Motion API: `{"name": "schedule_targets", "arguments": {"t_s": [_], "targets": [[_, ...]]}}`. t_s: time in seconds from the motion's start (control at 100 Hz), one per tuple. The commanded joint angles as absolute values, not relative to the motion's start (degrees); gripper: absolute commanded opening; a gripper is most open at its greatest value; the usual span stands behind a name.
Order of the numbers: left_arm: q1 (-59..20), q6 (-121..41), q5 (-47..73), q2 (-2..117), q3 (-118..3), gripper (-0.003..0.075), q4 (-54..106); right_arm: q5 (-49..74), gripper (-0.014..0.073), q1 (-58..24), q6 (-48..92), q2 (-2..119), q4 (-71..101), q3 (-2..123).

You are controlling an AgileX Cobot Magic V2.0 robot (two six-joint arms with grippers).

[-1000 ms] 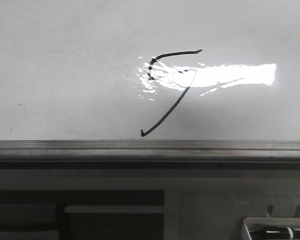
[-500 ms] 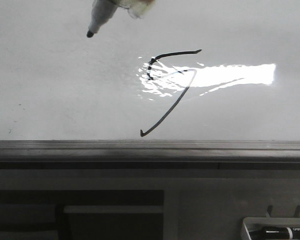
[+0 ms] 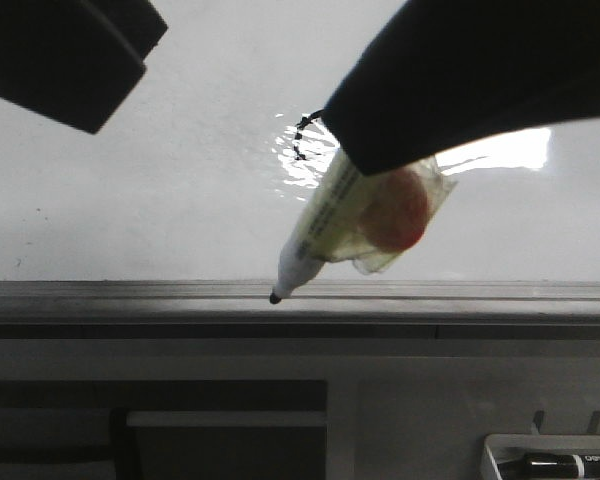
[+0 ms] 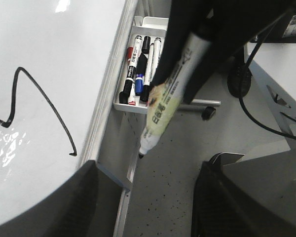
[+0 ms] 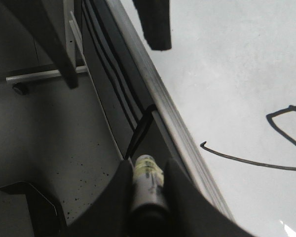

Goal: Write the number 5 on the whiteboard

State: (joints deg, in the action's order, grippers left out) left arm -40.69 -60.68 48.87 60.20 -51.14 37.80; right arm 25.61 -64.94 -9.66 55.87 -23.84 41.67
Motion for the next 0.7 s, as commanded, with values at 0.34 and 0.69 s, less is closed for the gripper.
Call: {"name": "schedule_targets", "arguments": {"t_s": [0.34, 0.69], "targets": [[-41.2, -60.7, 46.9, 59.5, -53.1, 0.0408, 44.4, 9.3, -0.0069, -64.9, -9.5, 53.6, -24.4, 43.3], [-41.2, -60.7, 44.7, 59.5, -53.0, 0.0346, 44.5, 7.4, -0.0069, -65.2, -9.5, 53.6, -24.0, 43.3]]}}
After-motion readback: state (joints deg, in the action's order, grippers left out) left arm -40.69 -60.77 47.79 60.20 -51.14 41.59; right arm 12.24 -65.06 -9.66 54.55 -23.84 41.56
